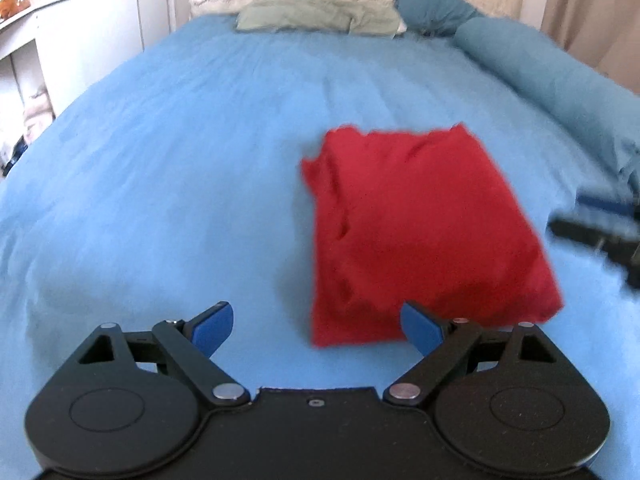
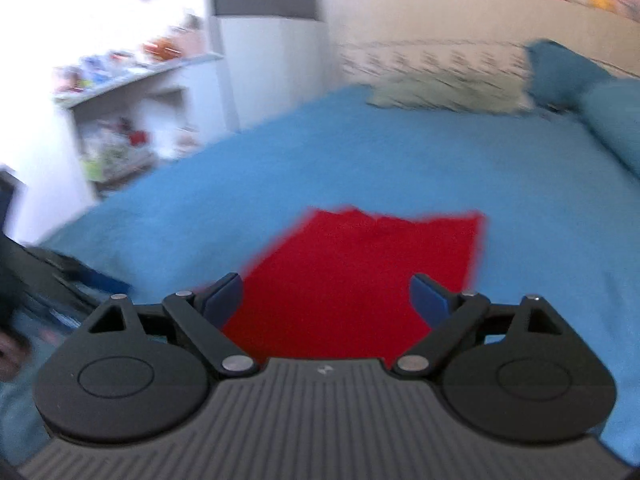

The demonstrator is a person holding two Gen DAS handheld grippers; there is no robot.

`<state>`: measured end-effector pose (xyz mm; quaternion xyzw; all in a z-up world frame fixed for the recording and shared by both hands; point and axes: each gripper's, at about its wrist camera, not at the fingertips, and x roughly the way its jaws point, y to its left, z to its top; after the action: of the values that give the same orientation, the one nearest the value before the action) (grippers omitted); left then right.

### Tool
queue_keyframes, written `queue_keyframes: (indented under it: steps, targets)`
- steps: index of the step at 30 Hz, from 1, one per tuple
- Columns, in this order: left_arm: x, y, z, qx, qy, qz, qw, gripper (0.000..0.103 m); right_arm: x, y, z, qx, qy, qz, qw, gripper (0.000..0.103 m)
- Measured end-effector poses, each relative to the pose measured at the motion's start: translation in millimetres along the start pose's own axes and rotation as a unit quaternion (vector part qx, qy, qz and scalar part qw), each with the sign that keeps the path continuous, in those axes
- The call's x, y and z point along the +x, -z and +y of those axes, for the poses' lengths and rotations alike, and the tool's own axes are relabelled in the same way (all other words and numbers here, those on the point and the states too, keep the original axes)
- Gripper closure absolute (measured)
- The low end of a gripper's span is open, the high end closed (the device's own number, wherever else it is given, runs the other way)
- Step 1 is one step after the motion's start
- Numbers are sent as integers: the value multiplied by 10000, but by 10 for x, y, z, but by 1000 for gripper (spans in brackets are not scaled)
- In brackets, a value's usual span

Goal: Fold small clothes

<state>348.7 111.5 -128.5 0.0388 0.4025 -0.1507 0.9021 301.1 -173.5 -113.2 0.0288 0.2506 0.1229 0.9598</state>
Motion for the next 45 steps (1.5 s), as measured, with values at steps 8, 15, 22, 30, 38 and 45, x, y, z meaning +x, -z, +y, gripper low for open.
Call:
queue_keyframes:
  steps: [8, 15, 22, 30, 38, 45]
  targets:
    - [505, -279, -88, -116, -409, 40, 9991, 10, 32, 388, -296, 297, 728, 512, 9956, 0]
    - [744, -23, 77, -180, -733, 482, 9960, 8, 242, 542, -374, 479, 1088, 932, 9885, 0]
    - [769, 102, 195, -332, -677, 486, 9960, 4, 368, 772, -527, 670, 1110, 1128, 9851, 0]
    - [266, -277, 17, -77, -655, 38, 9978, 4, 52, 354, -578, 399, 1002, 789, 9910, 0]
    - [294, -1081, -85, 253, 59, 209, 9994, 0, 38, -429, -866, 591, 770, 1397, 9854, 0]
    - [1162, -1238, 256, -870, 1349, 1071, 9812, 2, 605, -492, -1037, 1199, 244, 1990, 9723, 0]
